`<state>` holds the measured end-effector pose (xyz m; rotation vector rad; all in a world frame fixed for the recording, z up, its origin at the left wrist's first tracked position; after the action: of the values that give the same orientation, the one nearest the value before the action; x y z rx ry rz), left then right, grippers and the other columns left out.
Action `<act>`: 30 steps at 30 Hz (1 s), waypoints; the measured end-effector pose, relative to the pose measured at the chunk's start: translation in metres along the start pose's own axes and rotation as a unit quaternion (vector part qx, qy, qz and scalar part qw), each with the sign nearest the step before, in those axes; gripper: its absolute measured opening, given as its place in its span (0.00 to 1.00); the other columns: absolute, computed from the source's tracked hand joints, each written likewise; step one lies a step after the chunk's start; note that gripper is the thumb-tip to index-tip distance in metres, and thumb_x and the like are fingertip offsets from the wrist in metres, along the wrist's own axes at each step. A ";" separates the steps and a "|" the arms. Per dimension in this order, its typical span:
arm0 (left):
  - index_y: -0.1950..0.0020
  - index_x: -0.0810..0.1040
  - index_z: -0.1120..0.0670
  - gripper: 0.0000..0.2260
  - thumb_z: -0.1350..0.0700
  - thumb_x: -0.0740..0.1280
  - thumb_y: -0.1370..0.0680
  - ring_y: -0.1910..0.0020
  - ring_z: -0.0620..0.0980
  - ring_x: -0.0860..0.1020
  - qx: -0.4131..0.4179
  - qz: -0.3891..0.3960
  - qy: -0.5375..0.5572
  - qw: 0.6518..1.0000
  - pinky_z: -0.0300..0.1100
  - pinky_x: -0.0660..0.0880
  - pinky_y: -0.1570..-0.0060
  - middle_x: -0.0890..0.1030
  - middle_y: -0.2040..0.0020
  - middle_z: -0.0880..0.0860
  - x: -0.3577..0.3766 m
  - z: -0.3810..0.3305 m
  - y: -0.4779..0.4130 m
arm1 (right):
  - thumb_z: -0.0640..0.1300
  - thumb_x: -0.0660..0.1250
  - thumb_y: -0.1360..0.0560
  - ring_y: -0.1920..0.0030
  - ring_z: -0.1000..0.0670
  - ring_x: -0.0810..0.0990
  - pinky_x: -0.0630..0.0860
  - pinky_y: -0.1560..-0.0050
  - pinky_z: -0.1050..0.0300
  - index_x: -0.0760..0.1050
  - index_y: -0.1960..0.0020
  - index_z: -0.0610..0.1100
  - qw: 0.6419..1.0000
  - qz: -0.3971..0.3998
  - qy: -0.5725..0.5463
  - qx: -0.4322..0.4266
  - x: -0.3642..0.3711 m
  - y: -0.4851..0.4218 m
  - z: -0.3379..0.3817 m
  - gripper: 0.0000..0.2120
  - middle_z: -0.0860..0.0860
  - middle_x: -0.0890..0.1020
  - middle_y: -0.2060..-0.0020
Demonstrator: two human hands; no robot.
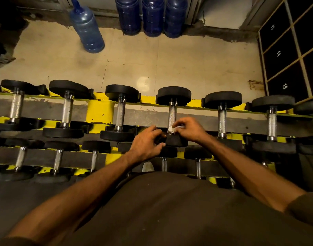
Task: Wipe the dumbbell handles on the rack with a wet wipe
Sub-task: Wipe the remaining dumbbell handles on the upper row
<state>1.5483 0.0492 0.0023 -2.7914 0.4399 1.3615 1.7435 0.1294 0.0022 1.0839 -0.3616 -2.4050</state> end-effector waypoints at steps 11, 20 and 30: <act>0.42 0.80 0.51 0.11 0.50 0.69 0.23 0.47 0.50 0.76 0.050 -0.037 0.008 0.998 0.49 0.75 0.45 0.79 0.48 0.51 0.036 -0.074 -0.024 | 0.35 0.61 0.19 0.64 0.51 0.82 0.80 0.64 0.62 0.80 0.45 0.40 0.906 -0.137 -0.354 0.189 -0.034 0.064 -0.065 0.09 0.40 0.83 0.53; 0.42 0.80 0.49 0.14 0.46 0.65 0.24 0.45 0.51 0.79 0.000 -0.040 -0.025 0.999 0.52 0.70 0.36 0.81 0.47 0.48 0.098 -0.129 -0.028 | 0.31 0.53 0.20 0.49 0.45 0.82 0.80 0.52 0.57 0.75 0.38 0.34 0.849 -0.059 -0.511 0.122 -0.086 0.089 -0.109 0.16 0.35 0.79 0.43; 0.30 0.74 0.52 0.20 0.50 0.69 0.21 0.39 0.51 0.76 -0.071 -0.051 0.045 0.995 0.51 0.77 0.39 0.75 0.35 0.53 0.146 -0.198 -0.022 | 0.37 0.70 0.24 0.52 0.52 0.84 0.81 0.57 0.60 0.82 0.42 0.42 0.917 -0.141 -0.349 0.130 -0.126 0.100 -0.169 0.11 0.48 0.85 0.50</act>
<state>1.7919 0.0091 0.0107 -2.9516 0.2048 1.2975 1.9746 0.1025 0.0131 0.3348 -0.8246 -3.0197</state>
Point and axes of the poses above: each hand's wrist, its own y-axis away from the middle knuckle, its own x-axis out of the palm, z = x × y, the point moved 2 cm from there along -y, towards the middle knuckle
